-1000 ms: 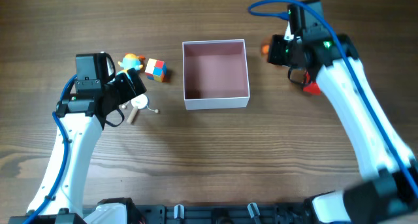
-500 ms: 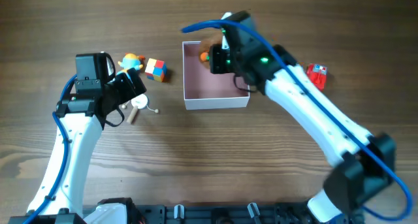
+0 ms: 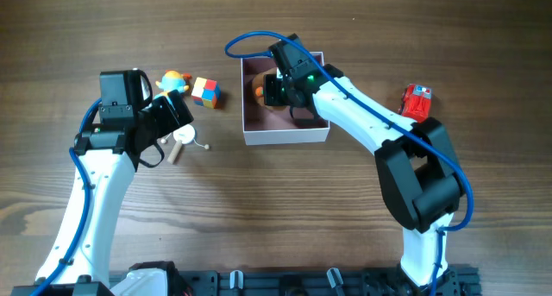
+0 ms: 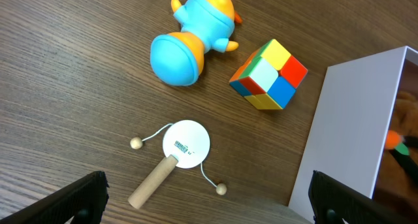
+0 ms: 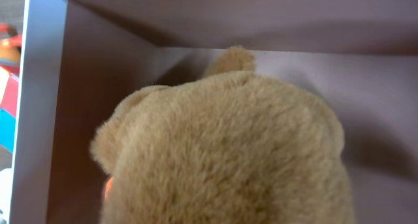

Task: Pack container
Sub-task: 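Lower the bear into the white box and open the right gripper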

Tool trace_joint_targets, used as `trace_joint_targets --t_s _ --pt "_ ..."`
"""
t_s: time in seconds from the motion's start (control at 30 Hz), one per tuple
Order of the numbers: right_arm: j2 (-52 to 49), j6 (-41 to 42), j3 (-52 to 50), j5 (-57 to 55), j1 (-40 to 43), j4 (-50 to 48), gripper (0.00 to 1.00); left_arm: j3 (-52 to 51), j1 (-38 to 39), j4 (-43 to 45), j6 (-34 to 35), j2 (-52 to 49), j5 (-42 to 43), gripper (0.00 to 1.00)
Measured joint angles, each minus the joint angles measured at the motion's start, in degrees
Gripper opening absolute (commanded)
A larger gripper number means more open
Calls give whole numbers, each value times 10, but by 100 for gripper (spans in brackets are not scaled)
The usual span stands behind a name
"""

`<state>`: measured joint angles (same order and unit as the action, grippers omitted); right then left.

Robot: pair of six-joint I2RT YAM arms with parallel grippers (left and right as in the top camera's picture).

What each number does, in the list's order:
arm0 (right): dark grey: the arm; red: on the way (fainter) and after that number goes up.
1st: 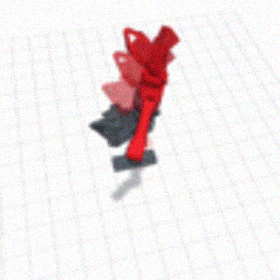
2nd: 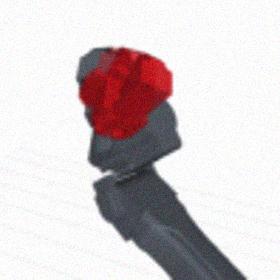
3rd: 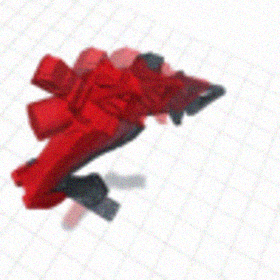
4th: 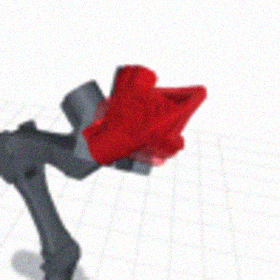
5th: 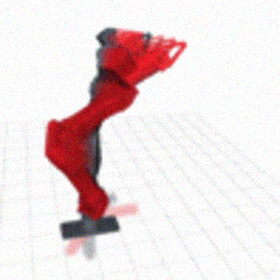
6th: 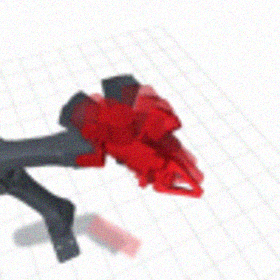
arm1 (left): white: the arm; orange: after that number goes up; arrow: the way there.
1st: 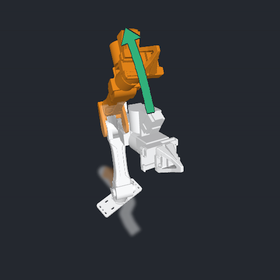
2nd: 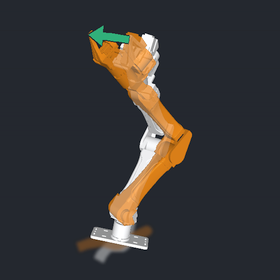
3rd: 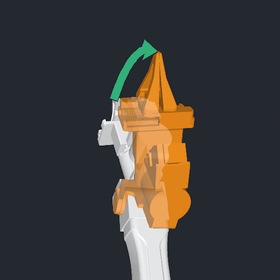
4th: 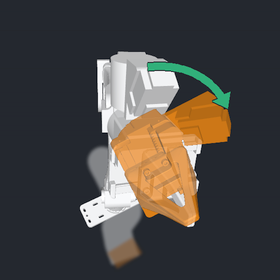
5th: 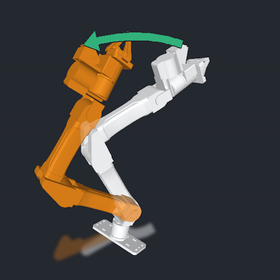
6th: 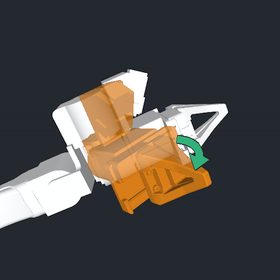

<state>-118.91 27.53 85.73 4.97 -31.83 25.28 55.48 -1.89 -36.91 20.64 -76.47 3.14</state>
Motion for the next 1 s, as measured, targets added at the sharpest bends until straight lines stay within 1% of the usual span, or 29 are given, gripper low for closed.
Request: trace_joint_targets --t_s 0.03,0.17,0.3,0.33,0.4,0.43,0.5,0.63,0.8,1.0 --pt "0 3 0 1 0 -2 65 0 0 0 0 0 0 100" --pt "-1 1 0 4 0 -12 66 0 0 0 0 0 0 100" --pt "0 -9 0 13 0 -16 71 0 0 0 0 0 0 100" --pt "-1 -10 0 14 0 -16 76 0 0 0 0 0 0 100" --pt "0 -14 0 16 0 -16 80 0 0 0 0 0 0 100" --pt "0 -17 0 17 0 -15 84 0 0 0 0 0 0 100" --pt "0 -23 0 17 0 -9 100 0 0 0 0 0 0 100" --pt "10 -40 -1 12 0 1 100 0 0 0 0 0 0 100" --pt "66 -71 -1 10 0 8 99 0 0 0 0 0 0 100" --pt "118 -86 -1 -1 0 22 96 0 0 0 0 0 0 100"
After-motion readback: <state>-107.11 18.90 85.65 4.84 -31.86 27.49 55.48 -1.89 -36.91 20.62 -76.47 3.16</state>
